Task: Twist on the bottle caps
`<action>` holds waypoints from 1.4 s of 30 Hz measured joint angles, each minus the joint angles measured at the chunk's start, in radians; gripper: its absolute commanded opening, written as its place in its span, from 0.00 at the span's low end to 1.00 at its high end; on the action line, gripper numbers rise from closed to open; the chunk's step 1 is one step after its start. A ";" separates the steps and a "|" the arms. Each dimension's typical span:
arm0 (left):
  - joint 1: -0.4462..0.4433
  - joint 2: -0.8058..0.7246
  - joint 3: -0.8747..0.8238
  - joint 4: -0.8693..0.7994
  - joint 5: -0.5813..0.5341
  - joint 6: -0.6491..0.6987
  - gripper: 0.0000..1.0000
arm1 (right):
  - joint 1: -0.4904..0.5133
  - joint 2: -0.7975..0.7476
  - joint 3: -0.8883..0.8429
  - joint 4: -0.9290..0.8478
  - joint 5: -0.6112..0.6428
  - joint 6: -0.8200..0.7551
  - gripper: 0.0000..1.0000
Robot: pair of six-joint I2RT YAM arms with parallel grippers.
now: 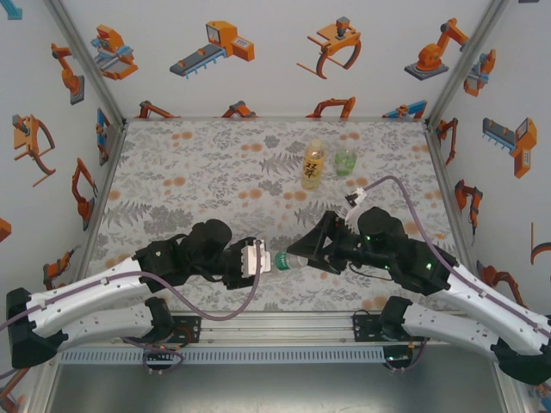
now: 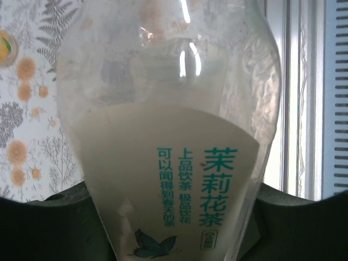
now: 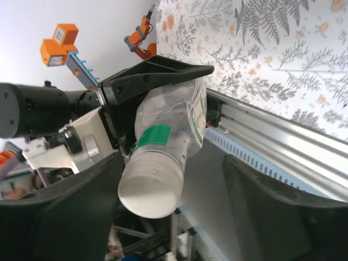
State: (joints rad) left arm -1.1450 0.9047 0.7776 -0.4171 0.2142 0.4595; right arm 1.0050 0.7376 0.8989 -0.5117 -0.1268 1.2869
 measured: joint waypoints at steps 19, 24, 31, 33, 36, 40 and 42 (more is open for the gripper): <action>0.000 0.013 0.000 0.014 0.056 0.002 0.00 | 0.000 -0.002 0.210 -0.081 -0.195 -1.183 0.66; 0.000 0.015 0.002 0.014 0.067 0.002 0.00 | 0.000 0.054 0.210 -0.137 -0.295 -1.494 0.65; 0.000 0.015 0.002 0.014 0.069 -0.002 0.00 | 0.000 0.059 0.195 -0.120 -0.350 -1.649 0.58; -0.001 0.015 0.002 0.014 0.070 -0.002 0.00 | 0.000 0.058 0.187 -0.110 -0.362 -1.666 0.57; -0.001 0.015 0.002 0.014 0.071 -0.002 0.00 | 0.000 0.058 0.179 -0.105 -0.374 -1.679 0.55; -0.001 0.015 0.002 0.014 0.071 -0.002 0.00 | 0.000 0.058 0.171 -0.101 -0.385 -1.684 0.49; -0.001 0.015 0.002 0.014 0.070 -0.005 0.00 | 0.000 0.058 0.166 -0.097 -0.393 -1.683 0.44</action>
State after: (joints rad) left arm -1.1458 0.9195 0.7795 -0.4030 0.2840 0.4549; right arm 1.0050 0.7952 1.0645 -0.6086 -0.5201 -0.3958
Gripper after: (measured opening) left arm 0.538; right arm 0.480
